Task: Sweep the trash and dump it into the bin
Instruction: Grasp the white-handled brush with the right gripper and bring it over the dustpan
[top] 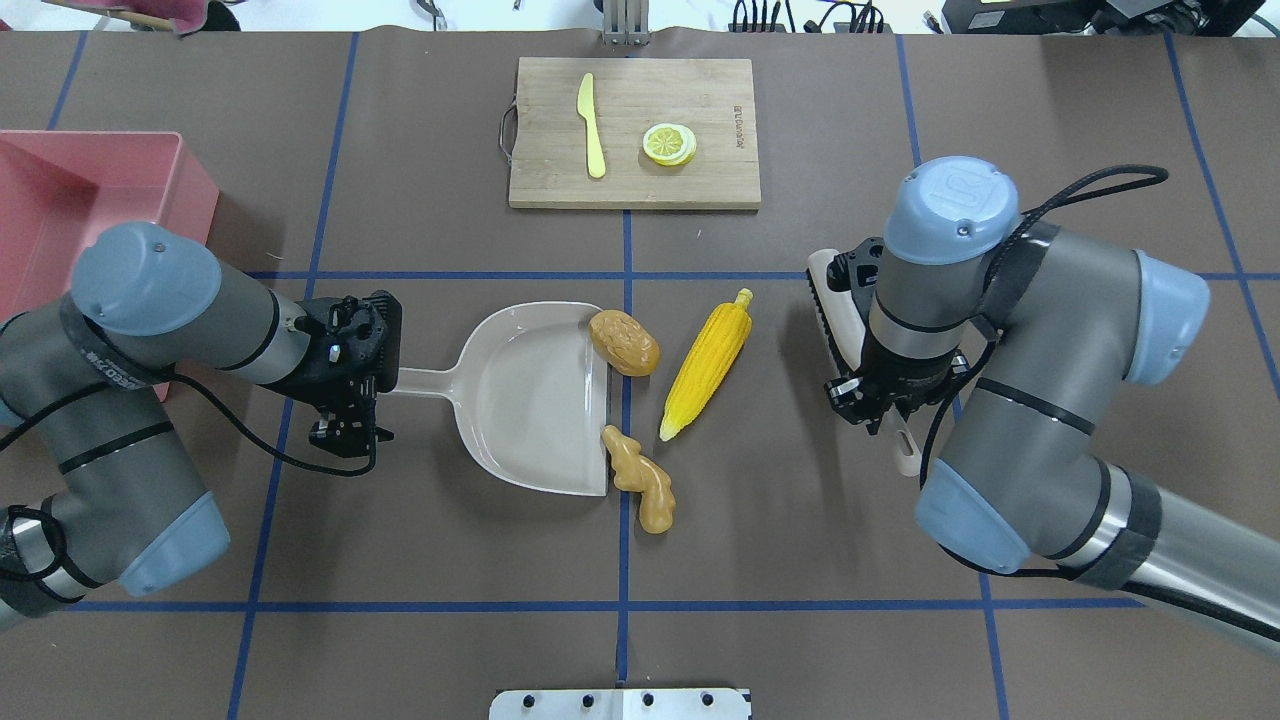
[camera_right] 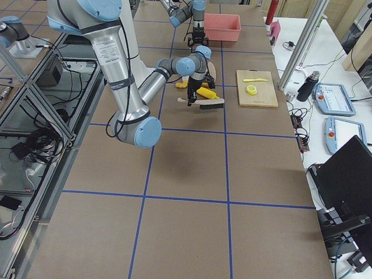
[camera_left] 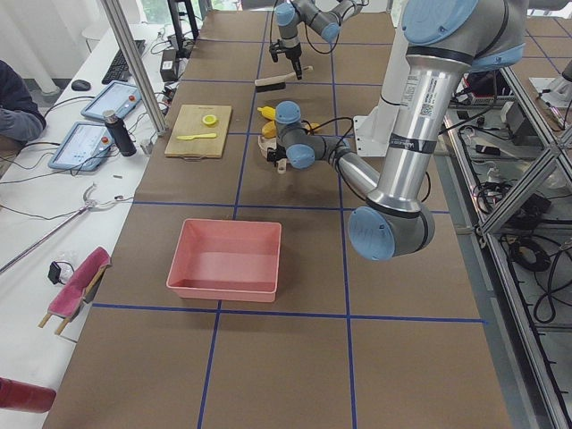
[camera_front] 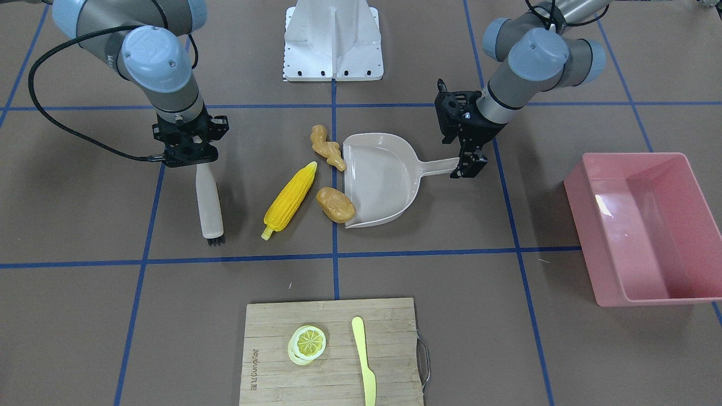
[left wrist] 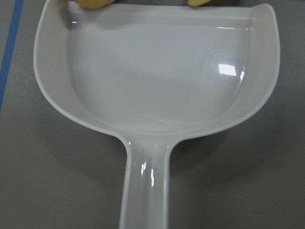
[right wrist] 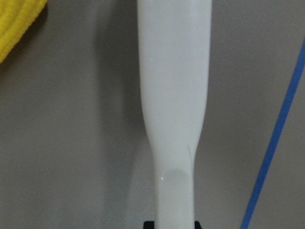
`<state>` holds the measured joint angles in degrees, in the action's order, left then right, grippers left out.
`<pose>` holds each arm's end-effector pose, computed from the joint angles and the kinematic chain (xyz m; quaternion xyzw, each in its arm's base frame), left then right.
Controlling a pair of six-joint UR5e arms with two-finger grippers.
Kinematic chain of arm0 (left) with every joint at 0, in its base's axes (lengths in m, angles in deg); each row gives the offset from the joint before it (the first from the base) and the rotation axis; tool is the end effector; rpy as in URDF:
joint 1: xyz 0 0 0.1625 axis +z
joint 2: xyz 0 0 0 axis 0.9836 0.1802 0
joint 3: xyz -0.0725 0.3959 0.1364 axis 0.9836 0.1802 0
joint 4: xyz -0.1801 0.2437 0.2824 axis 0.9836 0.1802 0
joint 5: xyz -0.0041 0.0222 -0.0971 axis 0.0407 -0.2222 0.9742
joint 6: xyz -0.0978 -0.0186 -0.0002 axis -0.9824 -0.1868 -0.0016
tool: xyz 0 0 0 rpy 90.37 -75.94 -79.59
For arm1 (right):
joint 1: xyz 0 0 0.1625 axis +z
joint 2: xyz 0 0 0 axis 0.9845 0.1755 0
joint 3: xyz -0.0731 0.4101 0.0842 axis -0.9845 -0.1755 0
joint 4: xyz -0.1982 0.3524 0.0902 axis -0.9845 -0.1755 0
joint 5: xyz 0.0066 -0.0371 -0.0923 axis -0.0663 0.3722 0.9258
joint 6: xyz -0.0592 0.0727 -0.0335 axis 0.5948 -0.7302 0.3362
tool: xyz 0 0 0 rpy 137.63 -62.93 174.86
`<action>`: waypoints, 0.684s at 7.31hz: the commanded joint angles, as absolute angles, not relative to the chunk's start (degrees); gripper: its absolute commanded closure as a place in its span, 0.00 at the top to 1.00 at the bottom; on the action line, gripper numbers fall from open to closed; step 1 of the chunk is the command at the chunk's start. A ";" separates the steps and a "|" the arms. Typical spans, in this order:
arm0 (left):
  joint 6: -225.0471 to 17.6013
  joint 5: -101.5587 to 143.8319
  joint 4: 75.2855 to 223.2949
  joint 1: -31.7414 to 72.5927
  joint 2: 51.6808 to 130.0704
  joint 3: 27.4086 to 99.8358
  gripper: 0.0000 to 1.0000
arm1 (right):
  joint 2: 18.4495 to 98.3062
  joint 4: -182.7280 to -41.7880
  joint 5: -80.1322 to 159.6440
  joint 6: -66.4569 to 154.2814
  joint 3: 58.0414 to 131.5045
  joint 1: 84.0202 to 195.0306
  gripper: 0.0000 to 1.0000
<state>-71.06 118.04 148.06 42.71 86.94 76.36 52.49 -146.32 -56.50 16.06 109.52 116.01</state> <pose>0.4168 -0.4204 0.3492 0.3566 0.3421 0.5922 0.6365 -0.4315 -0.4196 0.3142 -0.0614 -0.3075 -0.1288 0.9408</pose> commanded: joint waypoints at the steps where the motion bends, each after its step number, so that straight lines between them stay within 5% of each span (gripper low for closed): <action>1: -70.98 118.17 148.06 42.62 86.58 76.71 0.90 | 49.13 -145.73 -55.96 11.83 106.29 112.52 0.00; 5: -71.06 119.04 148.06 42.53 86.31 77.24 0.90 | 47.81 -137.47 -53.78 3.65 106.11 105.84 0.00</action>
<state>-71.03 118.54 148.06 42.59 86.40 77.04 48.34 -139.83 -55.35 6.33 106.29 107.82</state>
